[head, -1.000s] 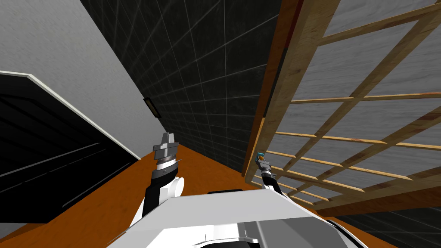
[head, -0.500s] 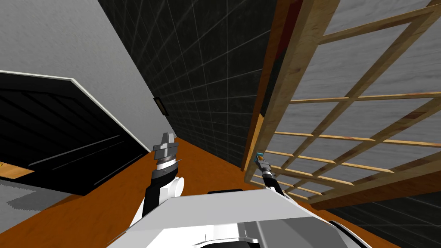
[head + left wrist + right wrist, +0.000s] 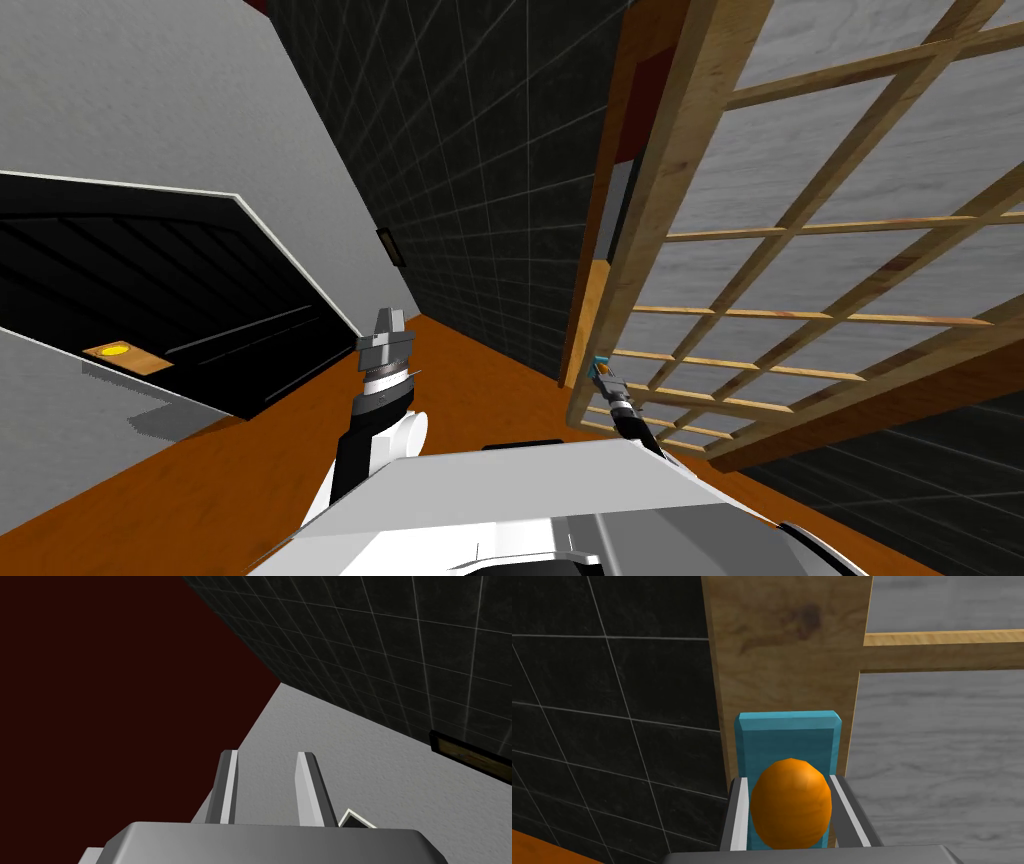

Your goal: Pull the door open

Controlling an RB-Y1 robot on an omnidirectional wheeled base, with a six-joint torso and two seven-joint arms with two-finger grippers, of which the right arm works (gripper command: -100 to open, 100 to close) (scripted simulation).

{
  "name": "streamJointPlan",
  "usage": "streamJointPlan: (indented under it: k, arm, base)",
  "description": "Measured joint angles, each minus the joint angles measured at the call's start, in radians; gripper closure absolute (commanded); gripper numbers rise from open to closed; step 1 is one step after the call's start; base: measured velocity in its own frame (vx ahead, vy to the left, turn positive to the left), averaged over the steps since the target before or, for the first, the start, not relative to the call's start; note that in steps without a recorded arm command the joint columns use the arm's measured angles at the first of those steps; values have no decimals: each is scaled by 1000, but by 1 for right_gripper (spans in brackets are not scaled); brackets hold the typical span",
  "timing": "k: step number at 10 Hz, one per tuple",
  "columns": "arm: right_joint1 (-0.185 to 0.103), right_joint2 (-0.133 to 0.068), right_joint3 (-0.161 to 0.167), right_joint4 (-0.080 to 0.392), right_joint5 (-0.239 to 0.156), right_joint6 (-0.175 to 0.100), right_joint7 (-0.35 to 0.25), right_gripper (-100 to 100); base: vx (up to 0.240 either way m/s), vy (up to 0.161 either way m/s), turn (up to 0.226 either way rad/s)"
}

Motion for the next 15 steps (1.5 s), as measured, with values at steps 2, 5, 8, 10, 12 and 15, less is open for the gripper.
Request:
streamJointPlan:
  k: [2,5,8,10,12,15]
  arm:
    - [4,-14,20,0,10,-14,-20,100]
    - [26,-45,67,-7,34,-44,-65,100]
    - [53,-74,104,-37,52,-61,-97,100]
    - [67,-84,116,-41,57,-68,-107,100]
    - [85,-107,139,-43,68,-104,-132,100]
    - [111,-136,176,-34,86,-152,-169,100]
  base:
    - [-223,-37,93]
    - [-216,-36,86]
    - [-212,-34,57]
    - [-231,-44,147]
    - [-267,-66,150]
    - [-213,-56,103]
